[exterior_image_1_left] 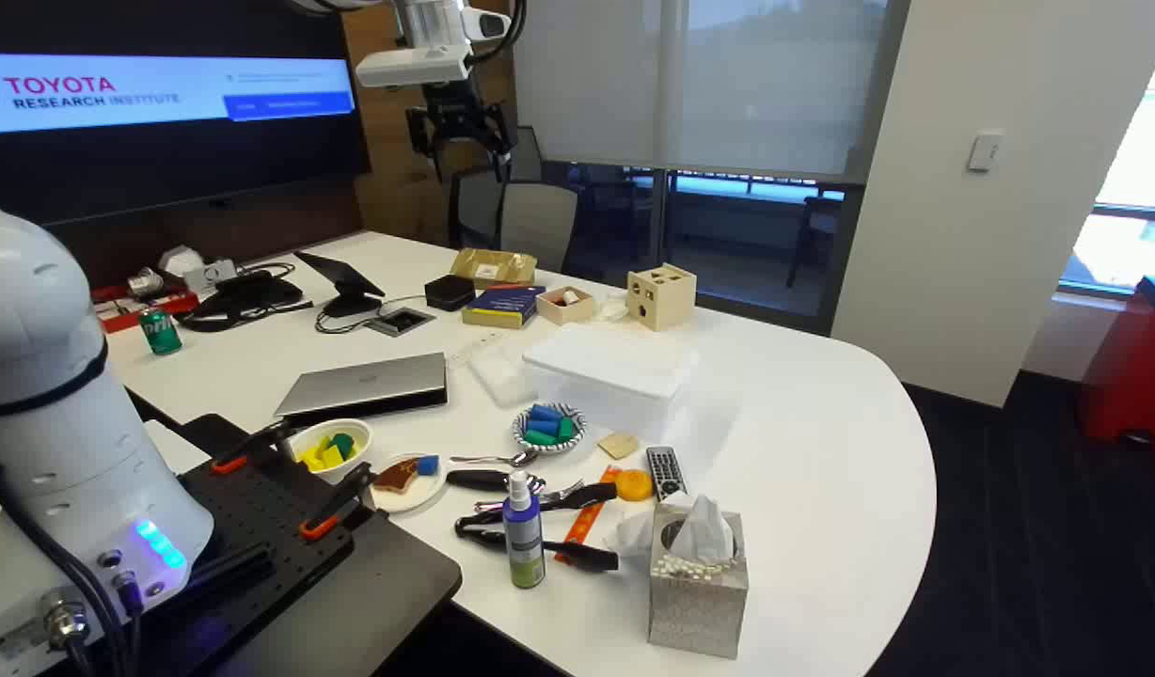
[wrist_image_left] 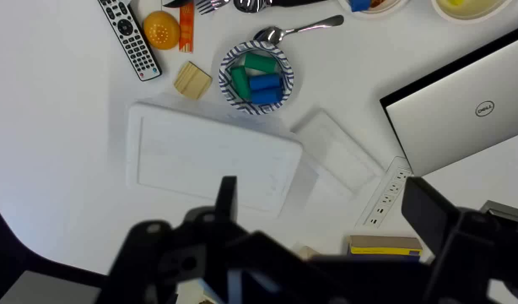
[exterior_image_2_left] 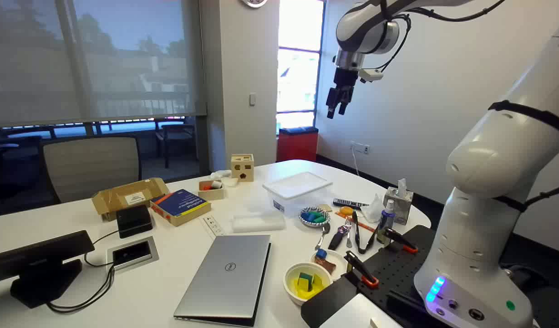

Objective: Use the silver spoon to push the blue block off the white plate

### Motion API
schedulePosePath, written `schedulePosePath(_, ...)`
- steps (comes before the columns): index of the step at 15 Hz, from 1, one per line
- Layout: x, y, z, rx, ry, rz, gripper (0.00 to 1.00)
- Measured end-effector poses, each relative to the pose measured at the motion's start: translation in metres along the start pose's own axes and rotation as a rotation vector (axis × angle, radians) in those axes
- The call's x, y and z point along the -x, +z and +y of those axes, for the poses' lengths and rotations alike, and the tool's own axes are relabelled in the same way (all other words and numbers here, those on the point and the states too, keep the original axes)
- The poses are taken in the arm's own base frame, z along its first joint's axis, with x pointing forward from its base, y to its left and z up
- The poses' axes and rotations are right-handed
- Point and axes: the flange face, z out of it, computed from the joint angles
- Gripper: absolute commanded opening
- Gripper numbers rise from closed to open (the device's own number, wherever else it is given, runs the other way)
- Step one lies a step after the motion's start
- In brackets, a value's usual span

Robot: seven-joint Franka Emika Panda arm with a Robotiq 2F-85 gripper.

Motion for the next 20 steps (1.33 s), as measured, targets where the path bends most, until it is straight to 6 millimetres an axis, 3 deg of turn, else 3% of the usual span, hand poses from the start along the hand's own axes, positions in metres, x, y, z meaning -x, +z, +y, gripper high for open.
schedulePosePath(4,-0.001,0.004,-0.002,-0.008,0.005,-0.006,1.00)
schedulePosePath(8,-0.010,0.044,-0.011,-0.021,0.067,-0.050,1.00)
schedulePosePath(11,-0.017,0.097,-0.014,-0.055,0.160,-0.067,1.00)
schedulePosePath(15,-0.021,0.190,-0.021,-0.155,0.312,-0.102,1.00)
schedulePosePath(20,-0.012,0.296,-0.033,-0.212,0.511,-0.182,1.00)
